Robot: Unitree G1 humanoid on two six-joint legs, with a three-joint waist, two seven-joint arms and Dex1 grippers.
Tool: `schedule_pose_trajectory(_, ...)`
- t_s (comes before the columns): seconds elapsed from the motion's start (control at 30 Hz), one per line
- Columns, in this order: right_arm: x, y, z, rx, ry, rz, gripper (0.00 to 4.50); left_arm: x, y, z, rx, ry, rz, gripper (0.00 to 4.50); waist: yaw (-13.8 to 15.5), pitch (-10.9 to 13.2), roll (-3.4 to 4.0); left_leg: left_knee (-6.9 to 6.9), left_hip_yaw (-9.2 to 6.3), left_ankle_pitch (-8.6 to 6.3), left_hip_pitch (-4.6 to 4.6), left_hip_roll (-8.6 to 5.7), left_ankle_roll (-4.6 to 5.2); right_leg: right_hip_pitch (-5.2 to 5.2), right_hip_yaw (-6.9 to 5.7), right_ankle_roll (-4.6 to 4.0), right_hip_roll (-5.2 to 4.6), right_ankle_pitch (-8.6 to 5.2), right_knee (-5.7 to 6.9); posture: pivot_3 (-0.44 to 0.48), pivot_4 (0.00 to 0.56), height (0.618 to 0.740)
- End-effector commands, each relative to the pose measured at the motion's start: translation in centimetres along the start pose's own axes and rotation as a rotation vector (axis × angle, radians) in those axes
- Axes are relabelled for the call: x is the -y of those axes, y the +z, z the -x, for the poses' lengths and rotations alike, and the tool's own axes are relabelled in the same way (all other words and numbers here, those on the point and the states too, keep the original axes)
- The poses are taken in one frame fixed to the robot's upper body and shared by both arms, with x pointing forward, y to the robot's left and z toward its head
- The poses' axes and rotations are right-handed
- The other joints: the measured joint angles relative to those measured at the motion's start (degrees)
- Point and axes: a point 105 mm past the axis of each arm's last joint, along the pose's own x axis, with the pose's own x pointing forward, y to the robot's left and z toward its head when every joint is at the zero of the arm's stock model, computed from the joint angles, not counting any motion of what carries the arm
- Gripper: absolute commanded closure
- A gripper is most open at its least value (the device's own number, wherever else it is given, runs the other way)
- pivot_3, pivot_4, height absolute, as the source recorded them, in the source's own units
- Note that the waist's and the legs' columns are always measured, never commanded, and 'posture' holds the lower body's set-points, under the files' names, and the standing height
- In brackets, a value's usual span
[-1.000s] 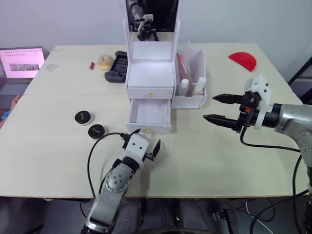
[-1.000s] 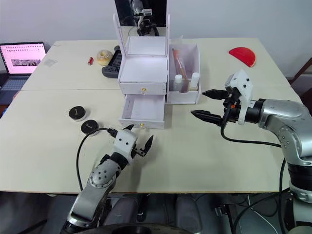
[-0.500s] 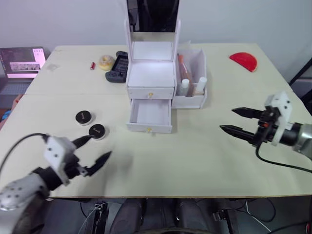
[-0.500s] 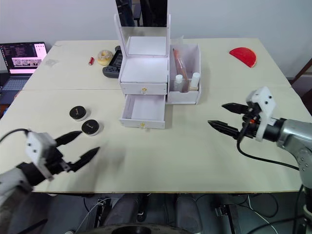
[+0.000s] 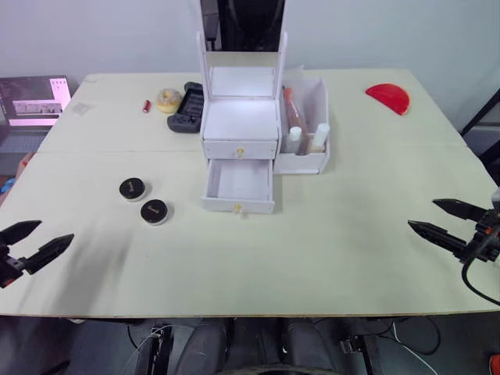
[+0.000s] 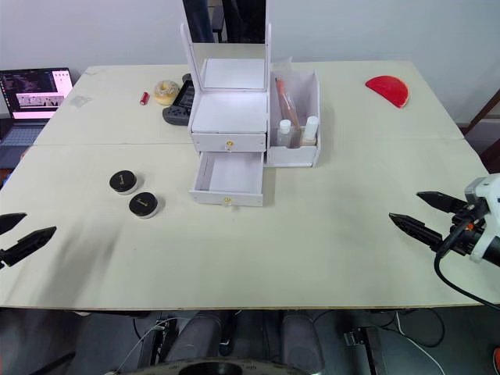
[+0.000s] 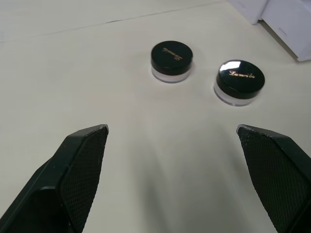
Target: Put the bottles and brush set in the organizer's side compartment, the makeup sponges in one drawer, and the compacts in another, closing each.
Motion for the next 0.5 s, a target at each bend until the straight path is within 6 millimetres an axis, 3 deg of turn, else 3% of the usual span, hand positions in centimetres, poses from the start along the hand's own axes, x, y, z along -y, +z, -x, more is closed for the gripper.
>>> schedule_pose_trajectory(0.03, 0.2, 0.4, 0.5, 0.033, -0.019, 0.024, 0.00, -0.6, 1.1, 0.6, 0.017, 0.016, -0.051, 0.04, 0.0, 0.0, 0.00, -0.01, 0.00, 0.00, 0.00, 0.00, 0.00, -0.01, 0.01, -0.01, -0.01, 0.00, -0.01, 0.000, 0.150, 0.740)
schedule_pose_trajectory(0.33, -0.1, 1.1, -0.4, 0.091, -0.029, -0.001, 0.00, 0.7, 1.0, 0.0, -0.005, -0.013, -0.077, 0.04, 0.0, 0.0, 0.00, -0.01, -0.01, -0.01, -0.05, 0.00, -0.02, -0.05, 0.05, -0.02, -0.05, -0.01, -0.01, 0.000, 0.150, 0.740)
schedule_pose_trajectory(0.5, -2.4, 4.4, -2.0, 0.172, 0.072, 0.016, 0.00, 2.6, 1.1, -1.8, 0.045, 0.002, -0.022, 0.04, 0.0, 0.0, 0.05, -0.02, -0.01, -0.01, -0.07, 0.01, -0.01, -0.08, 0.07, -0.02, -0.04, -0.01, 0.00, 0.000, 0.150, 0.740)
